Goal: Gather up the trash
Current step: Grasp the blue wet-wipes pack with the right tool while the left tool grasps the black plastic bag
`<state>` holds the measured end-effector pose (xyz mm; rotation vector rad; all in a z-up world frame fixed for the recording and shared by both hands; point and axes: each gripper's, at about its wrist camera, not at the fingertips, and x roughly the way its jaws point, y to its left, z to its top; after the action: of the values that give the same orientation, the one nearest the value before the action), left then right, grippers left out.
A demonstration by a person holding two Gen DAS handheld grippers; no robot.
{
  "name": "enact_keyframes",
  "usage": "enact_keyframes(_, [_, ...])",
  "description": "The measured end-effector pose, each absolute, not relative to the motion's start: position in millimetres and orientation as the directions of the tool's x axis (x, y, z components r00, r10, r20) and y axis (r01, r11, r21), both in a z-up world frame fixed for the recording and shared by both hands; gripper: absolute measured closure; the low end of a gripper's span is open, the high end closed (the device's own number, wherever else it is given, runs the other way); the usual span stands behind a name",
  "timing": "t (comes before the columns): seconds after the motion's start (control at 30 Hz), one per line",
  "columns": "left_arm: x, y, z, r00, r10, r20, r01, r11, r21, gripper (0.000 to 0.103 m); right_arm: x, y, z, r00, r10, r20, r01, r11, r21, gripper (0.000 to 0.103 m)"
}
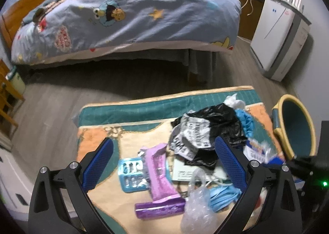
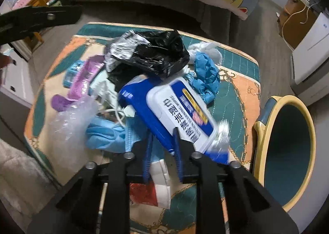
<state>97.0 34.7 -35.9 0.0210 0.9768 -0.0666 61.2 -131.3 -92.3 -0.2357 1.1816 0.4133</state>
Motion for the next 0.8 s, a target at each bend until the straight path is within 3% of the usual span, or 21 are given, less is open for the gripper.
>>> enact_keyframes(0.13, [98.9,24.2,-36.0,0.562,-0.071,-0.824,0.112,0.994,-0.009,0.005,52.6,-146.0,-70.5,0.291,0.219,-0.931,-0.426,0.901,0.079,0.098])
enact_keyframes(0.33, [107.9,-3.9,-51.2,0.537,-0.093,-0.838,0.223,0.974,0.035,0.005,52.6,-192.4,-37.6,0.314,0.285,-0.906,-0.315,0.931,0.184,0.099])
enact_keyframes(0.57, [110.6,-45.3,-80.9,0.472,-0.135,-0.871,0.349,0.936,0.044,0.008,71.6,-234.6,-21.4,0.416,0.26,-0.871,-0.192,0.962,0.196,0.099])
enact_keyframes(0.8, [98.1,-75.3,-107.1,0.415,-0.097,-0.905,0.477,0.87,0.125,0.023,82.5,-251.3,-29.1,0.417,0.26,-0.871,-0.135,0.965,0.224,0.099])
